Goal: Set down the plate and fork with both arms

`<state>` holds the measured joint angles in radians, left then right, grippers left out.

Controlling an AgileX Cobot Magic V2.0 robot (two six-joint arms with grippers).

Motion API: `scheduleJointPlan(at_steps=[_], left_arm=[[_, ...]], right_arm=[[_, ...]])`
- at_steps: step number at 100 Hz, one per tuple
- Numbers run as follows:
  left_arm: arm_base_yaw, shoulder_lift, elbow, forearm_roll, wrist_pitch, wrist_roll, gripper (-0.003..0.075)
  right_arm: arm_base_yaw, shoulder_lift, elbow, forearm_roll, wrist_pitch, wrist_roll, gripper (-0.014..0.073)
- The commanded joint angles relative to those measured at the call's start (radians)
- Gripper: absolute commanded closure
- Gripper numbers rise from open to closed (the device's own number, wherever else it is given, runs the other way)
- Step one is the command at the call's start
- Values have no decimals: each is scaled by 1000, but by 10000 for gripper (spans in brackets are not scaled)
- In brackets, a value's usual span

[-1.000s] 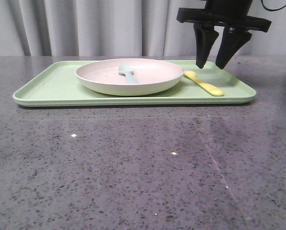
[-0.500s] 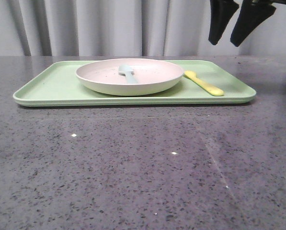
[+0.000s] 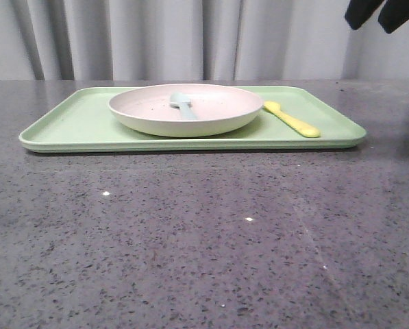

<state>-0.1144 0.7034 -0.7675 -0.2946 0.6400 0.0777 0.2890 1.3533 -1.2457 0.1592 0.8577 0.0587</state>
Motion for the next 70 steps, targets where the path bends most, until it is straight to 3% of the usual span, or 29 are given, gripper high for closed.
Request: scheduleJointPlan(at_steps=[1, 24, 42, 49, 70], left_arm=[[2, -6, -26, -17, -72, -5, 543], [2, -54, -8, -17, -86, -5, 564], [2, -121, 37, -17, -93, -5, 695], [2, -144, 53, -17, -93, -5, 741], [2, -213, 100, -10, -96, -5, 741]], right_arm=[[-5, -99, 40, -16, -94, -10, 347], [-5, -251, 206, -37, -161, -10, 523], [-5, -368, 323, -37, -226, -10, 628], [-5, -415, 358, -37, -251, -10, 655], [-5, -544, 467, -38, -330, -10, 664]])
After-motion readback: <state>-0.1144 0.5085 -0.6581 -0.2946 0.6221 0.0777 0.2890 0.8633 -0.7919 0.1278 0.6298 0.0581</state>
